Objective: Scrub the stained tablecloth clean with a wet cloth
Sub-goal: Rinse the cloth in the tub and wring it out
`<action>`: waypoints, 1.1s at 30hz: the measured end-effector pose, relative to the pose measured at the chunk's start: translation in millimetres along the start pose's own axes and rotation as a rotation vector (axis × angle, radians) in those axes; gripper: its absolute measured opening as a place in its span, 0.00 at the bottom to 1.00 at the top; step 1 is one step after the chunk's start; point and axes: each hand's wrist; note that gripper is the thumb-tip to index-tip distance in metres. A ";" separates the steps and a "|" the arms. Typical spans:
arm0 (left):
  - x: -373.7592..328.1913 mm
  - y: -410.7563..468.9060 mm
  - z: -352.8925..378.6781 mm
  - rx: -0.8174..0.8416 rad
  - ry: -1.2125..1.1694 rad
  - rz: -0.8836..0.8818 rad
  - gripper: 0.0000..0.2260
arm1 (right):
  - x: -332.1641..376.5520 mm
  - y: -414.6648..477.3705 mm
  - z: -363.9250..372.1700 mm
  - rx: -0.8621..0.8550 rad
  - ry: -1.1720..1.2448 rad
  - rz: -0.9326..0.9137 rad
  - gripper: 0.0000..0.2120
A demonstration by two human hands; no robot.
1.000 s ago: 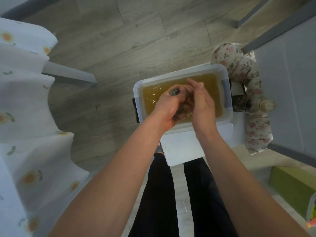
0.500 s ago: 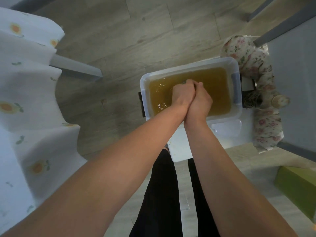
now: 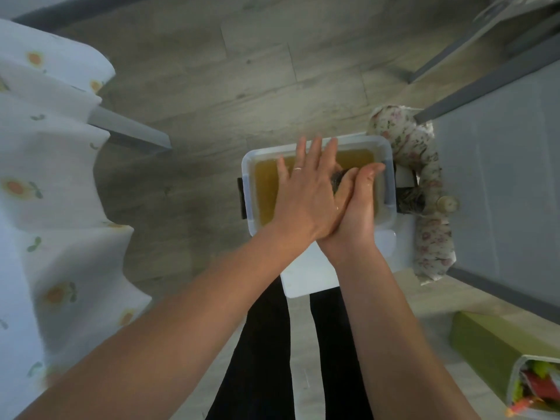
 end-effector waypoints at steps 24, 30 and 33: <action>83.2 -30.1 -20.4 0.085 -0.948 -0.304 0.22 | 13.4 61.8 -6.1 -0.333 -1.024 -0.187 0.21; 81.8 -25.1 -1.8 0.090 -0.554 -0.154 0.28 | 10.1 87.3 -15.5 -0.405 -1.122 -0.119 0.16; 78.8 -24.8 -2.2 0.070 -0.490 -0.074 0.29 | 5.7 79.2 -15.3 -0.336 -1.158 -0.139 0.17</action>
Point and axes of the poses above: each hand's wrist, its own y-axis towards the middle knuckle, its own z-axis out of the palm, x = y × z, and after that the axes turned 2 degrees about z, right-handed
